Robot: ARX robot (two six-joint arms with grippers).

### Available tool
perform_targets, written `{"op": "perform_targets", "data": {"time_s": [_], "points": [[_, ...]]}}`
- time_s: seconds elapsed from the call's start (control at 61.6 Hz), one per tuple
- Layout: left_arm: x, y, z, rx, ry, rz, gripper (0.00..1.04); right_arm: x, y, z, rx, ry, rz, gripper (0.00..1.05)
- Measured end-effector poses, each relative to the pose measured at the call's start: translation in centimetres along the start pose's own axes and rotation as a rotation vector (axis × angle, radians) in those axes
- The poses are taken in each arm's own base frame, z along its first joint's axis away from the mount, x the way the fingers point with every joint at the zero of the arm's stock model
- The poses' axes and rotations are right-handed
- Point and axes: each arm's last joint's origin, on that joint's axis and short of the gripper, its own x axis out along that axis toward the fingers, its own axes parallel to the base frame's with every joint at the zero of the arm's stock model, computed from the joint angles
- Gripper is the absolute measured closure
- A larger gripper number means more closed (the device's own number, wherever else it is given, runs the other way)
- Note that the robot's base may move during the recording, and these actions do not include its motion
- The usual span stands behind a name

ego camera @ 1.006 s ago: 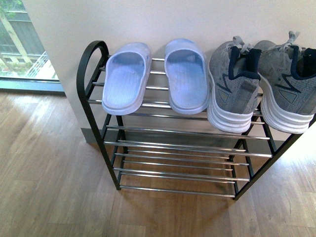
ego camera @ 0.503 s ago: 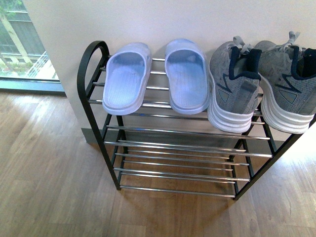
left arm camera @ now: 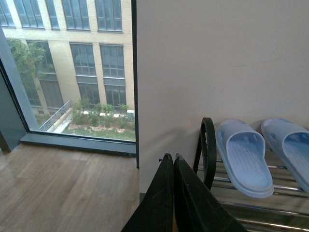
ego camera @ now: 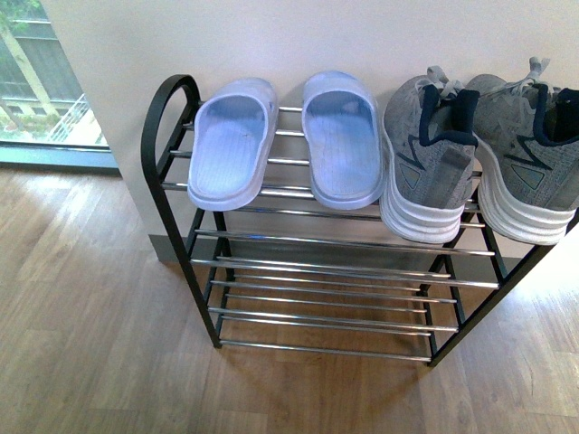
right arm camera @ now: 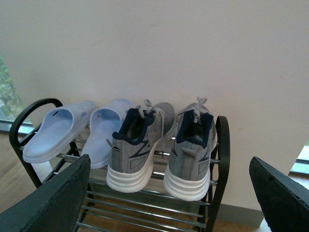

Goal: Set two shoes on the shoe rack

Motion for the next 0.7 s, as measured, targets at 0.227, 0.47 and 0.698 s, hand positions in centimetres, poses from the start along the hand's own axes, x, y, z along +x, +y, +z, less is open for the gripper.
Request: {"op": "perform_targets", "data": {"time_s": [0.227, 0.47, 0.698], "points": [[-1.2, 0.0, -1.1, 0.000, 0.002, 0.000, 1.03, 0.0, 0.0, 0.0, 0.000, 0.000, 0.000, 0.09], [-1.2, 0.0, -1.1, 0.000, 0.006, 0.000, 1.03, 0.0, 0.0, 0.0, 0.000, 0.000, 0.000, 0.09], [-1.2, 0.0, -1.1, 0.000, 0.006, 0.000, 0.97, 0.0, 0.0, 0.0, 0.000, 0.000, 0.000, 0.09]]}}
